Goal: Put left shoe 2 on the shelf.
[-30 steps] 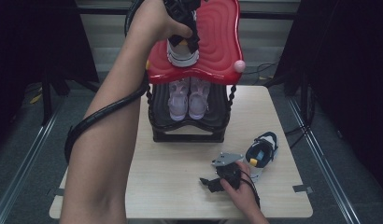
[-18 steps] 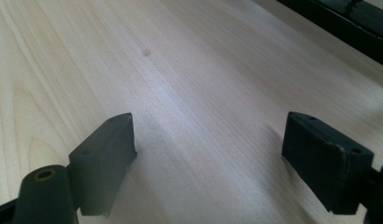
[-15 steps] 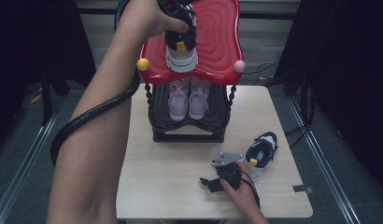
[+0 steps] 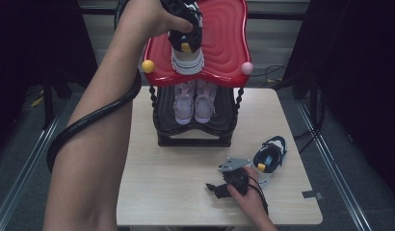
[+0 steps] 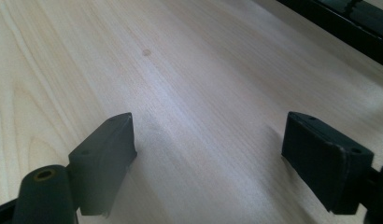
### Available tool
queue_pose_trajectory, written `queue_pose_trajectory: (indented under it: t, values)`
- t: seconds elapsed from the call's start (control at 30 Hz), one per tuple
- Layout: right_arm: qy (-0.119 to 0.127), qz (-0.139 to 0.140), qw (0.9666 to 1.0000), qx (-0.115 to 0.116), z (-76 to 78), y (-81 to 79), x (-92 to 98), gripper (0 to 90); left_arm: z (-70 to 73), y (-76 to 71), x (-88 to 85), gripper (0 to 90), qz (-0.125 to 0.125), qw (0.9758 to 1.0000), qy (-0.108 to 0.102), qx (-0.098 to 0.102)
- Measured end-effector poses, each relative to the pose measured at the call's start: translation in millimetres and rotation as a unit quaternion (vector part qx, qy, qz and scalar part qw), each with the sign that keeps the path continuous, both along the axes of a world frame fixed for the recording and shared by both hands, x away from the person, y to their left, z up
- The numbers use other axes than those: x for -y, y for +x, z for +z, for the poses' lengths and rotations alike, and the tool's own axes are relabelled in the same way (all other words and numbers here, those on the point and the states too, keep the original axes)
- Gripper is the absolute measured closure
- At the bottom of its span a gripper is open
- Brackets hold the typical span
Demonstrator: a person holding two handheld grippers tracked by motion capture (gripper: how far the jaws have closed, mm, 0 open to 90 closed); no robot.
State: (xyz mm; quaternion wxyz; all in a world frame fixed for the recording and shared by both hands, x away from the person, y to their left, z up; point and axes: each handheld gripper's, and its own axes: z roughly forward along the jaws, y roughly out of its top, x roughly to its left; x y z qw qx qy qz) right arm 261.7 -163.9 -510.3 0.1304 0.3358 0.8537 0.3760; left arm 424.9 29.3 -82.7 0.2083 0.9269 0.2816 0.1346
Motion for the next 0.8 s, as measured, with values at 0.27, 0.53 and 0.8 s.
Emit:
queue_pose_trajectory:
  t: [0.27,0.53,0.8]
  values:
    - [0.0,0.0,1.0,0.0,0.0,0.0,-0.1,16.5,-0.7,-1.0,-4.5,28.4,0.005,1.0,-0.002,-0.001]
    - [0.0,0.0,1.0,0.0,0.0,0.0,-0.1,16.5,2.5,-3.0,-8.3,25.7,0.009,0.9999,-0.001,-0.007]
    - [0.0,0.0,1.0,-0.001,0.0,-0.1,-0.1,16.5,3.4,-5.2,-15.0,24.0,0.018,0.9997,-0.004,-0.014]
